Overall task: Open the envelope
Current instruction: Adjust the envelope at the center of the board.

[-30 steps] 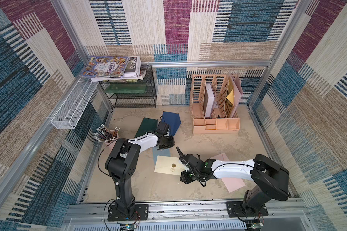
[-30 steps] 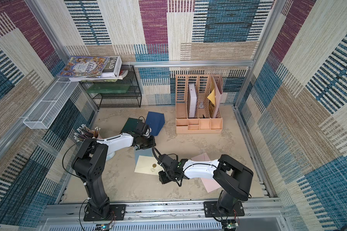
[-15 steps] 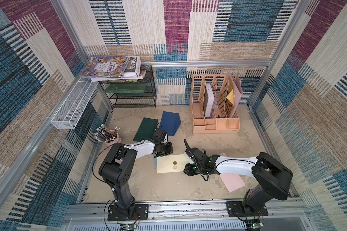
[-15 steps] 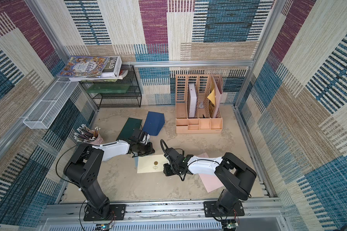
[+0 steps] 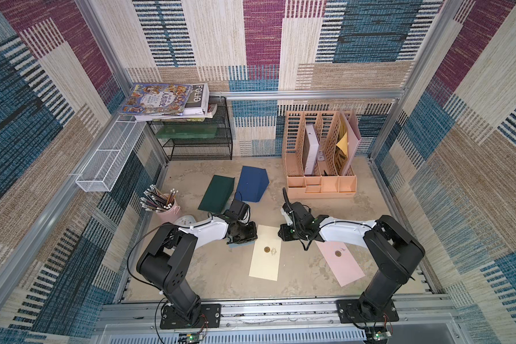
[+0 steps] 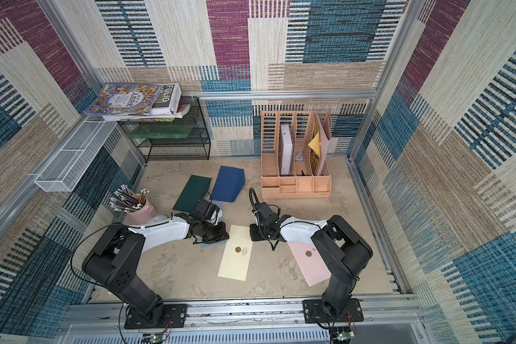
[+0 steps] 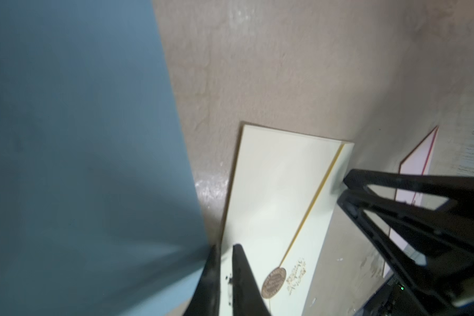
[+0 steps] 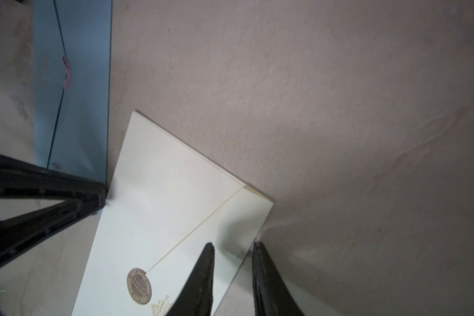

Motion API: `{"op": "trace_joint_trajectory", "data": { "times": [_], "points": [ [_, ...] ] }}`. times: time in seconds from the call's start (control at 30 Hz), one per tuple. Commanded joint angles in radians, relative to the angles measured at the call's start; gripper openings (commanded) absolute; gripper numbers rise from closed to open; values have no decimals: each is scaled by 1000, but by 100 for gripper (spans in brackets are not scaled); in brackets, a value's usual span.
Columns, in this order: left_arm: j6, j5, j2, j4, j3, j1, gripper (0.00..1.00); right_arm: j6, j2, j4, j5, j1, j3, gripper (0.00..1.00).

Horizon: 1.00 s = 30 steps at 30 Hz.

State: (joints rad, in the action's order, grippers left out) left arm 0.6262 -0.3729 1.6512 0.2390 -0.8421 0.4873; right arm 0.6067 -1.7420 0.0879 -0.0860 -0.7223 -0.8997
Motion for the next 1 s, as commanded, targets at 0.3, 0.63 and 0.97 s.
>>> {"op": "trace_joint_trajectory", "data": {
  "times": [0.3, 0.63, 0.97],
  "points": [
    [48, -26, -99, -19, 50, 7, 15, -52, -13, 143, 5, 37, -42, 29],
    [93, -51, -123, -84, 125, 48, 17, 147, 336, 96, -286, 0, 221, 49],
    [111, 72, -294, 38, 177, 73, 19, 384, 409, -79, -395, -34, 387, 58]
  ]
}}
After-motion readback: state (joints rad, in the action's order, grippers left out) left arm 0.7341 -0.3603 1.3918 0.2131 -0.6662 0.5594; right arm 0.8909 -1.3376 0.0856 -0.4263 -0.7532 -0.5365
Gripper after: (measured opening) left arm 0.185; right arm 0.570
